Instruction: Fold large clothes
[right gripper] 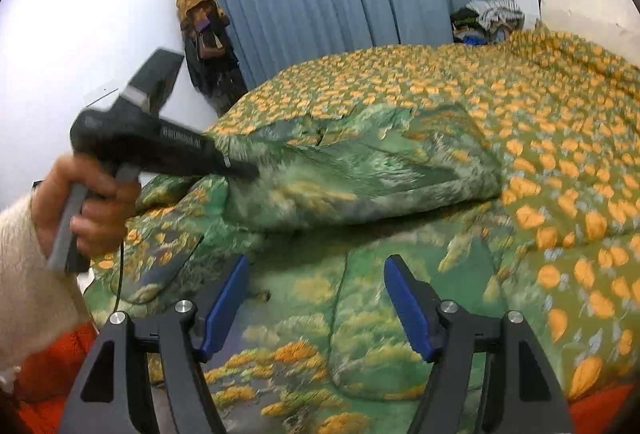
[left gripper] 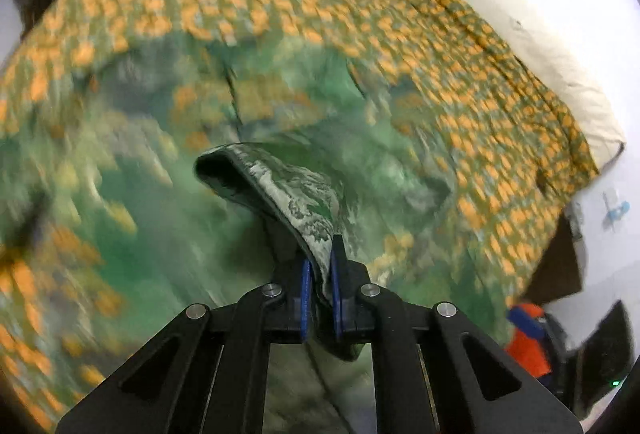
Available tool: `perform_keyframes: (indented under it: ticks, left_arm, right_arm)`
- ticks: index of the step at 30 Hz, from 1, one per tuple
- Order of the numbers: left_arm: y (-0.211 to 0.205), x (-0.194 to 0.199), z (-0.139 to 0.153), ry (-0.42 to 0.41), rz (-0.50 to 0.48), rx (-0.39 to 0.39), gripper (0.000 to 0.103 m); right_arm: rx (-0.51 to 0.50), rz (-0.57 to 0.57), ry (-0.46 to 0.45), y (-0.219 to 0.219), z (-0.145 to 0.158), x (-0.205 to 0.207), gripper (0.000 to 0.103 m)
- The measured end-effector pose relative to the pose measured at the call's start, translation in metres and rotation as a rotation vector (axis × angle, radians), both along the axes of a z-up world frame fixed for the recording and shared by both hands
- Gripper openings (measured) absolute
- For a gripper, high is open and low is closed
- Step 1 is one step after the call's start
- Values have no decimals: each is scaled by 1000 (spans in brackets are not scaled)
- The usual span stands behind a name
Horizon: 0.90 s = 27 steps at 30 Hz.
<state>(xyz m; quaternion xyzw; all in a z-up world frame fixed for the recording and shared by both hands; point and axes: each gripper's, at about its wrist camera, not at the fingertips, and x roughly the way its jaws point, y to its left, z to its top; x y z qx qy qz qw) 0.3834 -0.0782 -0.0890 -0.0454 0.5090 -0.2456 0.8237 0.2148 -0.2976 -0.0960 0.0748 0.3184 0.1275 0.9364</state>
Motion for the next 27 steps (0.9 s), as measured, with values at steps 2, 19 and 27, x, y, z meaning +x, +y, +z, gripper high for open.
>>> perform_keyframes:
  ticks: [2,19,27]
  left_arm:
    - [6,27,-1,-28,24,34,7]
    - [48,91,-113,39,176,62,9]
    - [53,85,-124,0,179,29,10]
  right_arm:
    - [-32,-12,-15,-9,10,16,71]
    - [-175,-7,398,-72,-109,265,36]
    - [-158,-3,372,-74,-54,291,36]
